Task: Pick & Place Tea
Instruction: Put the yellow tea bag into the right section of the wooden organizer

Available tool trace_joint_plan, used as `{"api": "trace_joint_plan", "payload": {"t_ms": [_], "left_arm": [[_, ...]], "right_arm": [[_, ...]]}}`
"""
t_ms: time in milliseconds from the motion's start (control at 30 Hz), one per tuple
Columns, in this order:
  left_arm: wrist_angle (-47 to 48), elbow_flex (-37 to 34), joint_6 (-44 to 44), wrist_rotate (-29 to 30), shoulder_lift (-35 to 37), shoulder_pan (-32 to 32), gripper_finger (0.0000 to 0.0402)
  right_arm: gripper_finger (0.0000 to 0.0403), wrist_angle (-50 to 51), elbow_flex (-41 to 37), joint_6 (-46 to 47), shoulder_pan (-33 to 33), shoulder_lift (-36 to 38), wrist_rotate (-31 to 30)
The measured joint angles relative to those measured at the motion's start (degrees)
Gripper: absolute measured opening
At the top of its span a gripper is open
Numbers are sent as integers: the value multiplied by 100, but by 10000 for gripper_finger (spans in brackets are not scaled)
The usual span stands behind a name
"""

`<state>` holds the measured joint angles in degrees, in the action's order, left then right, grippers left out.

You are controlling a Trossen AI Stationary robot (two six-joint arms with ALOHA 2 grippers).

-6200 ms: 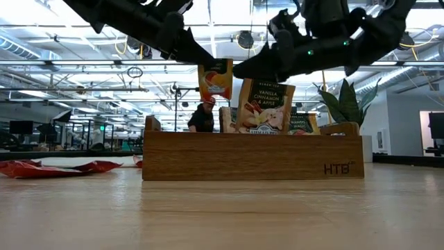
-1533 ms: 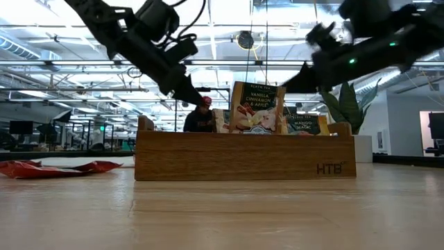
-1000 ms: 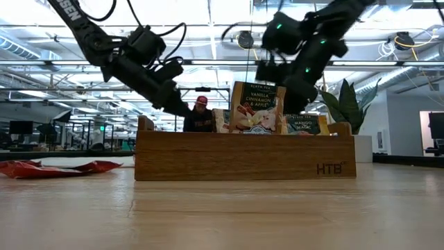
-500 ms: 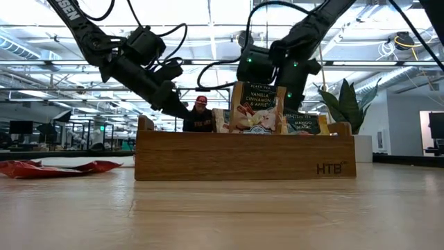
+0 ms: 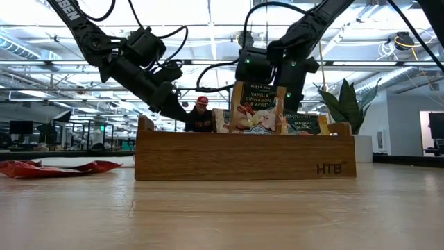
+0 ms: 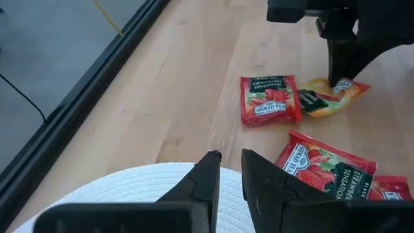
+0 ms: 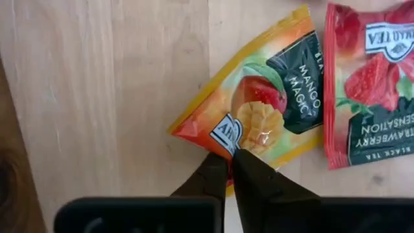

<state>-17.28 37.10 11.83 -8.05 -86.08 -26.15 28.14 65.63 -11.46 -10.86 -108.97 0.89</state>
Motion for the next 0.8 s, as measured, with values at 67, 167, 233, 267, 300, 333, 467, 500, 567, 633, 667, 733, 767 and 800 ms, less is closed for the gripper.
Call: {"api": "trace_joint_plan", "payload": {"t_ms": [67, 167, 233, 267, 300, 333, 467, 500, 567, 633, 667, 733, 767, 800], "left_arm": [[-1, 0, -31, 0, 0, 0, 72], [0, 0, -51, 0, 2, 0, 72], [16, 0, -61, -1, 2, 0, 72], [25, 0, -98, 0, 2, 0, 72], [29, 0, -150, -2, 2, 0, 72], [19, 0, -211, -1, 2, -1, 72], [-101, 0, -482, 0, 2, 23, 72], [-137, 0, -543, -1, 2, 39, 72], [-311, 0, -730, 0, 2, 89, 72], [-539, 0, -981, -1, 4, 155, 72], [-647, 0, -1122, -1, 4, 199, 72], [-911, 0, -1444, 2, 4, 293, 72], [-1075, 0, -1636, -2, 4, 335, 72], [-1243, 2, -1857, -6, 4, 387, 72]], "right_arm": [[5, -208, 0, -208, 123, 38, -238], [3, -382, -17, -504, 329, 177, -839], [3, -400, -43, -621, 437, 317, -1213], [2, -391, -45, -626, 479, 421, -1404], [2, -388, -51, -614, 516, 546, -1534], [2, -473, -46, -596, 558, 684, -1677], [1, -883, -129, -660, 790, 1085, -2114], [1, -1031, -183, -774, 844, 1151, -2214], [1, -1341, -276, -1051, 930, 1283, -2540], [1, -1586, -293, -1286, 1001, 1303, -2915], [1, -1654, -293, -1353, 1043, 1292, -3075], [1, -1764, -304, -1508, 1126, 1228, -3290], [1, -1929, -304, -1594, 1156, 1198, -3370], [1, -2061, -302, -1663, 1193, 1170, -3431]]}}
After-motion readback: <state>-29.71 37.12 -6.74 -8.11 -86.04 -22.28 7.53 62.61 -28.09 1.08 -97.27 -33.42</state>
